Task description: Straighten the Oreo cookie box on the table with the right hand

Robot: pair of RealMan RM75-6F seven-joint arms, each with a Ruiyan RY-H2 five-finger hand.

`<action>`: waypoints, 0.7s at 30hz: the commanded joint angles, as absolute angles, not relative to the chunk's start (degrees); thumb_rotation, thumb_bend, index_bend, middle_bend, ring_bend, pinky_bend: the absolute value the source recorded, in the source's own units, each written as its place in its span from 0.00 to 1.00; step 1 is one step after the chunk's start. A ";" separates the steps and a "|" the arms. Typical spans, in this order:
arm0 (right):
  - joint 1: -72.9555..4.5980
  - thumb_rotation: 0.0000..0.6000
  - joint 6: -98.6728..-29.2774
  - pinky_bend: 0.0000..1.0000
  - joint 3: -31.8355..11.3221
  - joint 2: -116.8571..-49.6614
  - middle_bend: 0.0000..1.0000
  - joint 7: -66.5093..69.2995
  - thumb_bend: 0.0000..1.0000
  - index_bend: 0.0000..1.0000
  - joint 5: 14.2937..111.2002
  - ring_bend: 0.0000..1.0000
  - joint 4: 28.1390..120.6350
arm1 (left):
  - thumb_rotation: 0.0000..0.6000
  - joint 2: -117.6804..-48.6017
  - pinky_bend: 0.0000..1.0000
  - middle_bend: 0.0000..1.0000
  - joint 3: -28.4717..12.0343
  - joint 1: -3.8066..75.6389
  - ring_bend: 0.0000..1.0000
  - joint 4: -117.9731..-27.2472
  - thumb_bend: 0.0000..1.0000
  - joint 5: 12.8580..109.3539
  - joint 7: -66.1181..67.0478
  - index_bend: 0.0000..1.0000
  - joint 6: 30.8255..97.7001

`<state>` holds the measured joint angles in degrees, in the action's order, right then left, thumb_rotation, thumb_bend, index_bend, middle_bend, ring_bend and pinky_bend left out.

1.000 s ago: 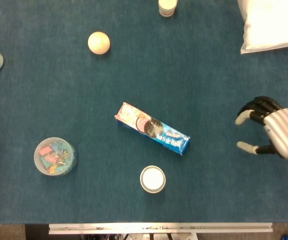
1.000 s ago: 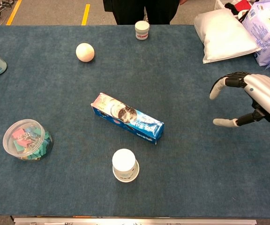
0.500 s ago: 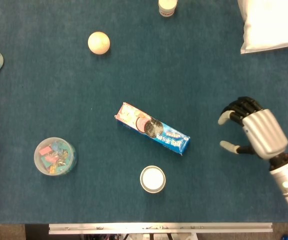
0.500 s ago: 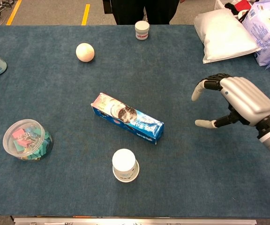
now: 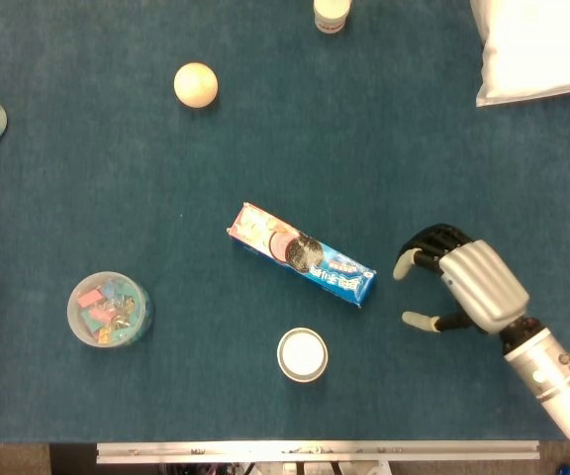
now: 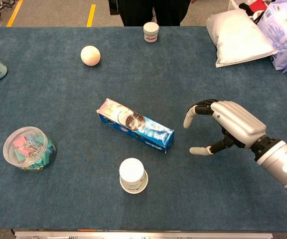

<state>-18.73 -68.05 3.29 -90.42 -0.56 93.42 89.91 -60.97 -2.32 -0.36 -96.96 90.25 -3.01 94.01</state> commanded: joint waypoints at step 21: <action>-23.32 1.00 -63.96 0.17 4.29 -91.88 0.37 -6.30 0.00 0.51 96.86 0.23 88.62 | 1.00 -60.83 0.50 0.56 -2.24 -0.53 0.38 -97.17 0.28 90.53 -2.96 0.68 94.26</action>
